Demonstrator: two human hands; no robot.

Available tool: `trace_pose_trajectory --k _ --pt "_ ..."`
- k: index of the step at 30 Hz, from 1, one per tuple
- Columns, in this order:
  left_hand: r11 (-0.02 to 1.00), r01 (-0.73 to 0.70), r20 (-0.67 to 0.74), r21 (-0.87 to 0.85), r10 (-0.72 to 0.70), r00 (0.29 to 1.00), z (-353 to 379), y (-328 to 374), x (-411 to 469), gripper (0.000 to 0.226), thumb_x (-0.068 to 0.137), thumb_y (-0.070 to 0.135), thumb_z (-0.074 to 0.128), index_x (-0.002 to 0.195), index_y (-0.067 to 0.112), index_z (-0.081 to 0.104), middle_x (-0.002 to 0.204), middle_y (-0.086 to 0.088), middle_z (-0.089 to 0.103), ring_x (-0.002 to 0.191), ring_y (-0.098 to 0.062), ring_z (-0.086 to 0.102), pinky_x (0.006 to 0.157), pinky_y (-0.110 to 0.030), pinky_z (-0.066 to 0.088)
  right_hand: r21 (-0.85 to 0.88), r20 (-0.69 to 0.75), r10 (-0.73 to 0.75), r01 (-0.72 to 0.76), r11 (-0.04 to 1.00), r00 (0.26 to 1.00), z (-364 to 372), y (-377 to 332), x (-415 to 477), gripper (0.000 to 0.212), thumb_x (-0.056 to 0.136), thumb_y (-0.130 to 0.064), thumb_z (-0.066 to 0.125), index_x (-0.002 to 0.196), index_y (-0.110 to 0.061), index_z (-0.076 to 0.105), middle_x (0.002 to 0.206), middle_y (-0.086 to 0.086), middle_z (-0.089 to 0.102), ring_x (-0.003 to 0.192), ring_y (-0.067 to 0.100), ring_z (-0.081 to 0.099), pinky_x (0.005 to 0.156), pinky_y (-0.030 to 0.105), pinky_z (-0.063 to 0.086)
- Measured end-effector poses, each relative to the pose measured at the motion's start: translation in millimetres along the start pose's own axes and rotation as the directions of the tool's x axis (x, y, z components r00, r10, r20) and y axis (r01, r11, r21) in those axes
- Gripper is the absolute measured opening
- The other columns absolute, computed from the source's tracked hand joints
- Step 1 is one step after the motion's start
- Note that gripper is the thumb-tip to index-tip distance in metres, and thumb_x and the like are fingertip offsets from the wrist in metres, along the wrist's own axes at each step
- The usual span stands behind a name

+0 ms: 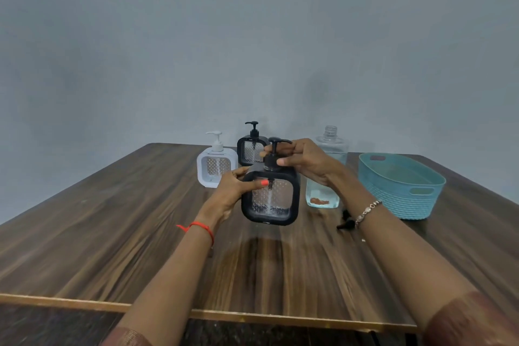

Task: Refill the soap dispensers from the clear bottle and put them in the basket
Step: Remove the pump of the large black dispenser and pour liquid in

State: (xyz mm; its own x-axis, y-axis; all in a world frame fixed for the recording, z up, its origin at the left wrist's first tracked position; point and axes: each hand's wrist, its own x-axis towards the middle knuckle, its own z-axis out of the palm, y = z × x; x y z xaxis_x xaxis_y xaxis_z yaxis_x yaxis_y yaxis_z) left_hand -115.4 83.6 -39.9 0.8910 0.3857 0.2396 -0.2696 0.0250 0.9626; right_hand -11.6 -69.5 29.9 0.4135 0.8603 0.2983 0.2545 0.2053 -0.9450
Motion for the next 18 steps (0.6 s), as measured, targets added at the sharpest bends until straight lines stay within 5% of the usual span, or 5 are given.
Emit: trace_pose_trajectory --k 4,9,13,15,18 --pt "0.998 -0.055 -0.074 0.043 0.058 0.996 6 2 3 0.037 0.061 0.000 0.080 0.095 0.011 0.069 0.081 0.002 0.074 0.076 -0.008 0.070 0.065 -0.015 0.053 -0.290 -0.329 -0.049 -0.051 0.956 0.943 9 3 -1 0.030 0.066 -0.014 0.081 0.091 -0.004 0.068 0.077 0.001 0.068 0.071 0.010 0.063 0.068 0.019 0.051" --pt "0.993 -0.103 -0.104 0.058 0.109 0.989 10 2 2 0.037 0.059 -0.002 0.081 0.091 0.012 0.068 0.079 0.004 0.073 0.073 -0.004 0.070 0.061 -0.012 0.051 -0.567 -0.383 -0.116 -0.135 0.812 0.916 19 8 1 0.035 0.061 -0.034 0.083 0.059 -0.007 0.060 0.057 0.003 0.055 0.052 0.012 0.049 0.055 0.025 0.038" --pt "0.995 -0.093 -0.121 0.031 0.096 0.988 11 3 0 0.039 0.060 -0.002 0.081 0.095 0.007 0.067 0.079 0.003 0.073 0.072 -0.006 0.070 0.061 -0.013 0.052 -0.286 -0.329 0.048 -0.148 0.947 0.943 14 1 0 0.024 0.070 -0.004 0.075 0.092 0.003 0.069 0.079 0.012 0.067 0.071 0.019 0.064 0.074 0.030 0.054" --pt "0.996 -0.085 -0.119 0.039 0.089 0.989 12 4 0 0.036 0.060 -0.001 0.082 0.092 0.009 0.068 0.075 0.005 0.074 0.070 -0.005 0.070 0.060 -0.012 0.051 -0.124 -0.279 0.091 -0.130 0.984 0.956 12 -2 -2 0.027 0.074 0.006 0.066 0.100 0.009 0.064 0.082 0.012 0.066 0.071 0.015 0.066 0.069 0.020 0.054" --pt "0.996 -0.082 -0.129 0.046 0.087 0.988 13 4 1 0.035 0.059 0.000 0.082 0.087 0.014 0.068 0.077 0.005 0.073 0.070 -0.003 0.070 0.059 -0.011 0.051 -0.169 -0.290 0.067 -0.120 0.978 0.955 12 -2 -5 0.028 0.076 -0.006 0.071 0.101 0.003 0.064 0.090 0.010 0.069 0.075 0.007 0.068 0.069 0.015 0.053"
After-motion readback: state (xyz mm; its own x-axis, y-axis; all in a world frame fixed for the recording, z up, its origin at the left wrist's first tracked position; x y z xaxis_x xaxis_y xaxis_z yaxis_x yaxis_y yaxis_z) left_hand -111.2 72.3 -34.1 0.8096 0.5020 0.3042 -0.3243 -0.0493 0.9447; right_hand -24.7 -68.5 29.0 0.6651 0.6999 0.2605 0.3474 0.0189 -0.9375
